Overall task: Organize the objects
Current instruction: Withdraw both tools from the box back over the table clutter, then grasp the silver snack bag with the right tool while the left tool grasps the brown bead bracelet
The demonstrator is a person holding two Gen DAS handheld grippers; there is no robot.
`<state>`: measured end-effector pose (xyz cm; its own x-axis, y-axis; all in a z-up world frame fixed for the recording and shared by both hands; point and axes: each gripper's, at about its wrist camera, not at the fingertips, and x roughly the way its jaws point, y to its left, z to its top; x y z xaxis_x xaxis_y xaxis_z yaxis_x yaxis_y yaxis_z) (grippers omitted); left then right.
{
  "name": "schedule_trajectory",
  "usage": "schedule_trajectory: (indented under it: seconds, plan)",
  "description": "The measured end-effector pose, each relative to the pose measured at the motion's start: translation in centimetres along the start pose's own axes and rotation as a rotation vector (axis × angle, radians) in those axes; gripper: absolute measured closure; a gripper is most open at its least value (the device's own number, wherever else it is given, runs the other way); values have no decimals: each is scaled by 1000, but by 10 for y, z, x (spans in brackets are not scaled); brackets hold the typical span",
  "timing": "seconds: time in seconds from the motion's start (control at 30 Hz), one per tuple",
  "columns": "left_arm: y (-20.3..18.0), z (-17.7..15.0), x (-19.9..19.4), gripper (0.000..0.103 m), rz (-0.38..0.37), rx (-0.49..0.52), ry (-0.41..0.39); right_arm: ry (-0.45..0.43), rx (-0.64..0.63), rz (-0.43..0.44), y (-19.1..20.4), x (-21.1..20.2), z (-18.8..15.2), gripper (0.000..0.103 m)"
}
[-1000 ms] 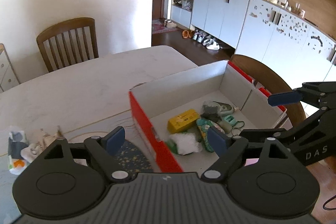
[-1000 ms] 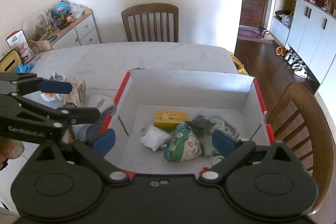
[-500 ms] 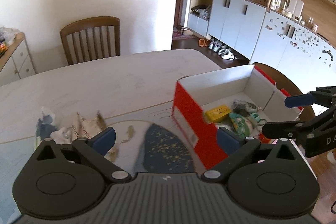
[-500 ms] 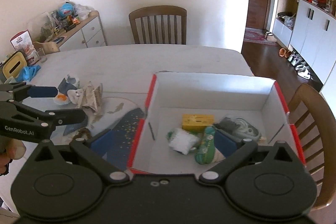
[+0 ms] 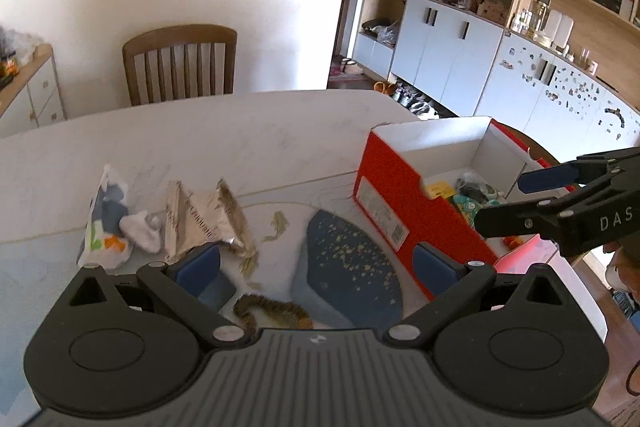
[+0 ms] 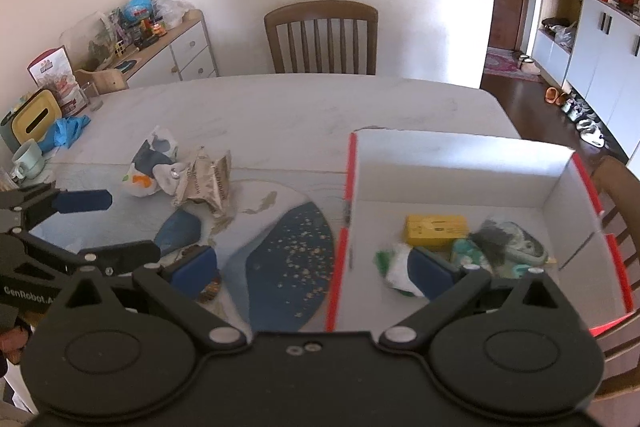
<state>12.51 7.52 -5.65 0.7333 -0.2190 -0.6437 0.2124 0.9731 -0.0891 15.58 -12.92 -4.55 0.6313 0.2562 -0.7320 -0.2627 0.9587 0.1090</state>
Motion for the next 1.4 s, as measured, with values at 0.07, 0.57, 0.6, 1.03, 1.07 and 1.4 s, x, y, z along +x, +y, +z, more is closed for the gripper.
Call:
schedule_trajectory:
  seconds: [0.07,0.57,0.6,1.03,1.07,1.4]
  plan:
    - [7,-7,1,0,8,-1,5,4,1,3,5,6,1,2]
    - [37,-44,35,0,33,34,84,67,-33,8,39,67,24,2]
    - [37,-45,40,0,26,35,97,72,-39,12,42,73,27,2]
    - [53,-52,78,0,42,-15,181,118,-167,90,80,135,69,3]
    - [54,-53,79,0,48,-15,181,131,-184,98,84,140,72,3]
    - [61,-50,90,1,58,-35,176,192,-133,118,98,189,87,3]
